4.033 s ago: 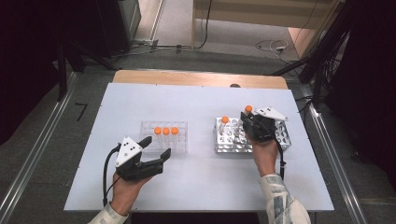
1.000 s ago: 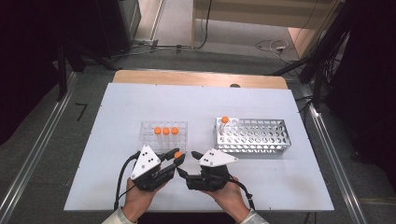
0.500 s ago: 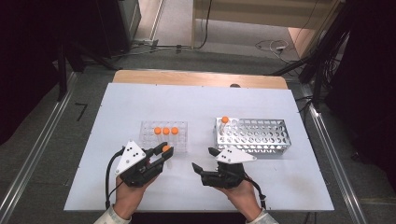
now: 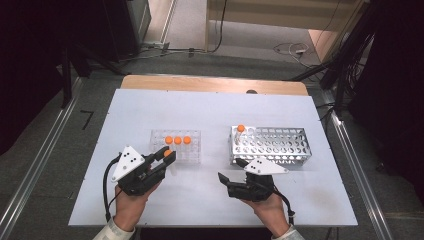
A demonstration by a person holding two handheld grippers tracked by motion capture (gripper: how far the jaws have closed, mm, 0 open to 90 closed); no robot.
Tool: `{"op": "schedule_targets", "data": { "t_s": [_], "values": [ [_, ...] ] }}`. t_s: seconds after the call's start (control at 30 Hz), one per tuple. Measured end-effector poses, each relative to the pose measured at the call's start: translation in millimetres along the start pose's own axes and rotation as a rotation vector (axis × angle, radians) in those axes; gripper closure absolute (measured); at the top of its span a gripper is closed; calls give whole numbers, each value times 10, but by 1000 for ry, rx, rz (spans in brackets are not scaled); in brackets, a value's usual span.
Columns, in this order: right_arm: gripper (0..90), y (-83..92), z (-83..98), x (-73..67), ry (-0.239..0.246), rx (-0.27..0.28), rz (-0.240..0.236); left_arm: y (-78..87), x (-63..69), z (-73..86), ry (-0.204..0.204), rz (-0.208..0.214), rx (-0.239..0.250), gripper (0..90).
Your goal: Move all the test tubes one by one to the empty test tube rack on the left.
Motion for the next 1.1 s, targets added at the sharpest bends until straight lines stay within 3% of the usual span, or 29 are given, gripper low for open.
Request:
{"op": "schedule_targets", "data": {
  "t_s": [0.4,0.77,1.1],
  "values": [
    [238,35,30,47,-10,-3,15,31,-142,-129,23,-44,25,691],
    [238,45,32,74,-16,1,19,-65,-286,-200,38,-84,16,691],
    [238,40,36,76,-18,-2,19,-80,-372,-333,58,-97,36,692]
  ]
}}
Point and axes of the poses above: each handheld gripper's, and its own axes: y roughly backward along the jaws, z roughly out of its underside, x roughly to its right, the point moved 2 cm from there along -y, roughly forward along the jaws, and after that the axes turned 12 degrees about y, right-handed, at the moved point
